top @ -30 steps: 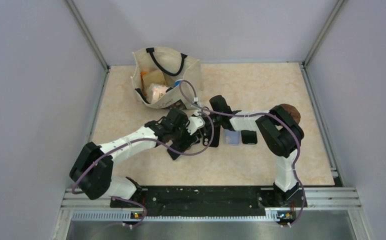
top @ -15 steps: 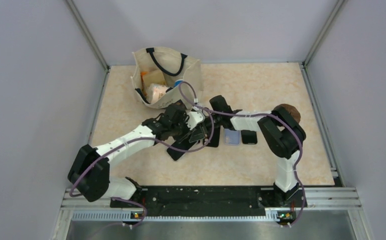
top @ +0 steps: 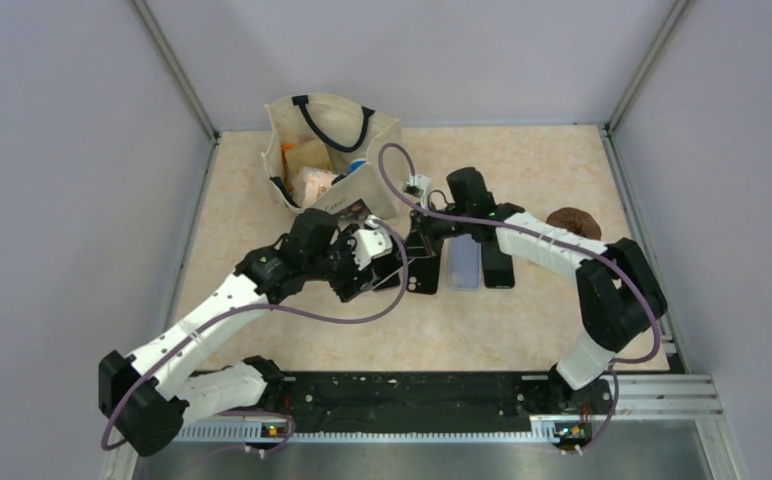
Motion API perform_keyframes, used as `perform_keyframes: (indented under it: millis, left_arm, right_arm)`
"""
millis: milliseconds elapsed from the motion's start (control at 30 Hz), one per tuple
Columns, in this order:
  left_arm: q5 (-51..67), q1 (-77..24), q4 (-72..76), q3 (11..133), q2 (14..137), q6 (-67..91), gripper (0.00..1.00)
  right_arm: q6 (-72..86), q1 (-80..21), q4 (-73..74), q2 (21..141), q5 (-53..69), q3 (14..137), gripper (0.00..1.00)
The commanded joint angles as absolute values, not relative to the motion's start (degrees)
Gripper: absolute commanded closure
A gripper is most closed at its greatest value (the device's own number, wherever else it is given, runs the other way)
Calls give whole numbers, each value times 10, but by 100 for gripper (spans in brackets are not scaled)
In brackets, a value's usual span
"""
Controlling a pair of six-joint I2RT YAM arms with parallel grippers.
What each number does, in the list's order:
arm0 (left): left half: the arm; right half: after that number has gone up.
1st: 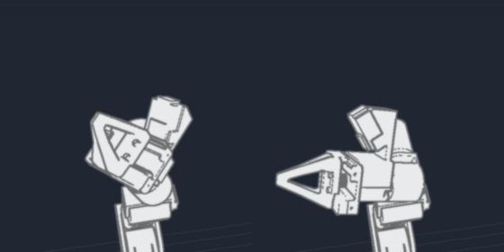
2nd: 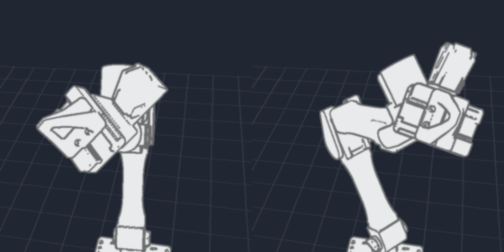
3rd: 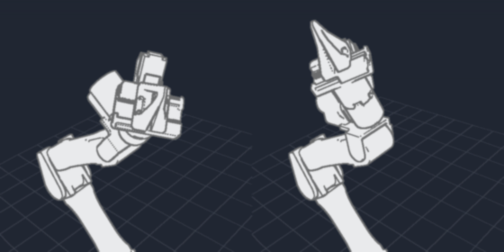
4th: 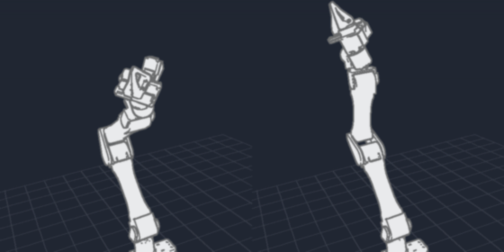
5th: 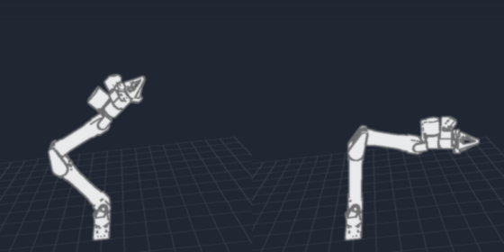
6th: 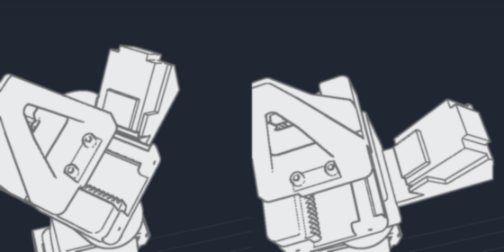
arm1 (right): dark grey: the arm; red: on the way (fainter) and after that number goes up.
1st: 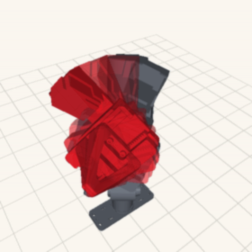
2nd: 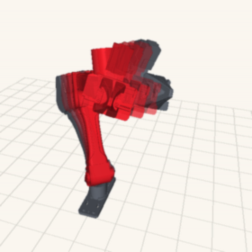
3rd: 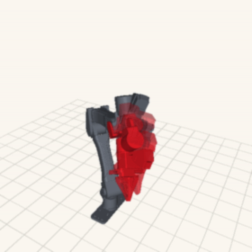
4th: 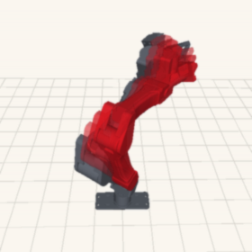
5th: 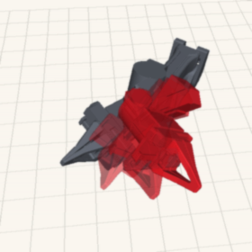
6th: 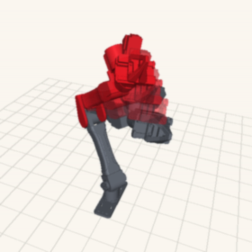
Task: Take the phone out of the phone case
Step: Adjust the phone.
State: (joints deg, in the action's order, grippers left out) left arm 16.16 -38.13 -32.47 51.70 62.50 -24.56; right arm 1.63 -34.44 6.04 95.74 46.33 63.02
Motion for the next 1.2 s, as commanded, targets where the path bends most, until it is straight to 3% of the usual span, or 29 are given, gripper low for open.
perform_keyframes:
  millis: [0,267,567,867,1167]
  left_arm:
    - [221,-355,-364,561,596,-266,29]
    - [388,-227,-373,622,628,-264,27]
    - [579,-220,-386,657,680,-258,24]
    - [571,-252,-372,639,688,-250,27]
    - [563,-280,-335,634,720,-235,45]
  right_arm:
    - [-55,-319,69,880,499,632,100]
    - [-188,-317,173,759,543,643,100]
    - [-232,-318,213,689,553,662,100]
    - [-204,-317,178,693,577,666,100]
    - [-162,-318,137,703,601,670,100]
